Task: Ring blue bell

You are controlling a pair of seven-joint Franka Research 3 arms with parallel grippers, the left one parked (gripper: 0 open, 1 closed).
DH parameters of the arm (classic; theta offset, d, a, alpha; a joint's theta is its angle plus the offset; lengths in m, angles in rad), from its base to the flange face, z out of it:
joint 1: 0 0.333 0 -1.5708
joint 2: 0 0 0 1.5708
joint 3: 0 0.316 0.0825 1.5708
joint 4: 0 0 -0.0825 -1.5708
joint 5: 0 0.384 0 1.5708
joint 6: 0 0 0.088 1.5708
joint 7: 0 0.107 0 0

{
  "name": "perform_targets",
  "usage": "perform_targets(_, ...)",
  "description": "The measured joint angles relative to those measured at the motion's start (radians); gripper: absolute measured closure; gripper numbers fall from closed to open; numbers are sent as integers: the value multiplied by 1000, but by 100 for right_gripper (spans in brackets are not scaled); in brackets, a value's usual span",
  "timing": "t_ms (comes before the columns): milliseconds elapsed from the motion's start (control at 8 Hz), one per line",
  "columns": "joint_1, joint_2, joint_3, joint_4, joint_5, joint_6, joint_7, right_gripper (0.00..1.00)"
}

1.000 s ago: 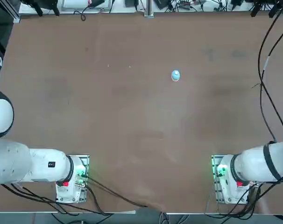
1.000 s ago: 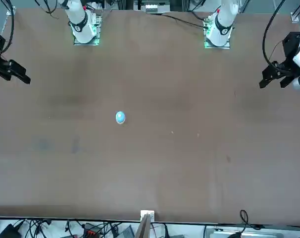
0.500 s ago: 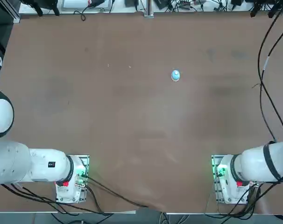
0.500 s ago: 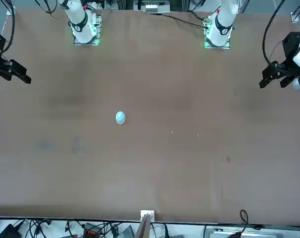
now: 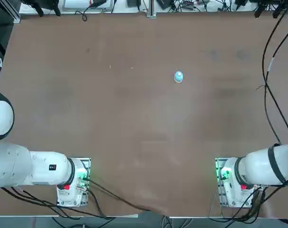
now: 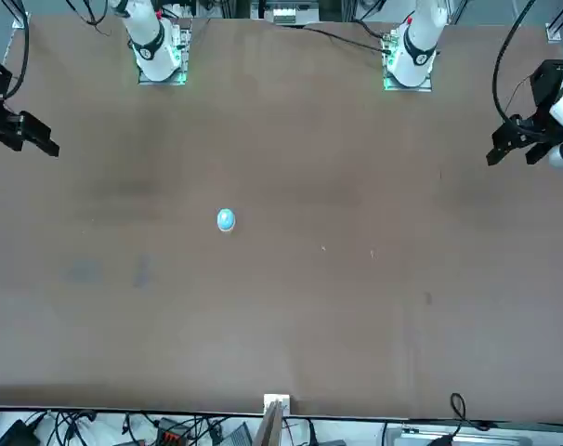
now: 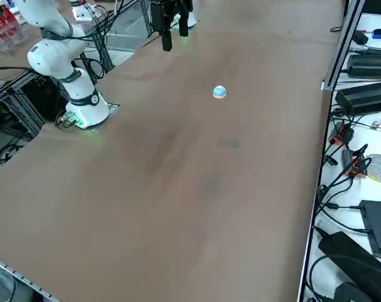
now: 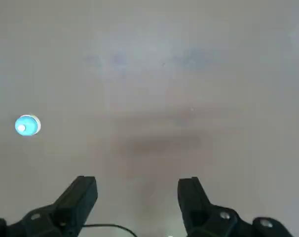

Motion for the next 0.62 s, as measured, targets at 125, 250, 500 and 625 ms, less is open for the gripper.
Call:
perform_targets(125,0,2,1,0,0,-6,0,0)
perform_targets(250,0,3,2,0,0,-6,0,0)
perform_targets(500,0,6,2,0,0,-6,2,0)
perform_targets(625,-1,6,2,0,0,-8,2,0)
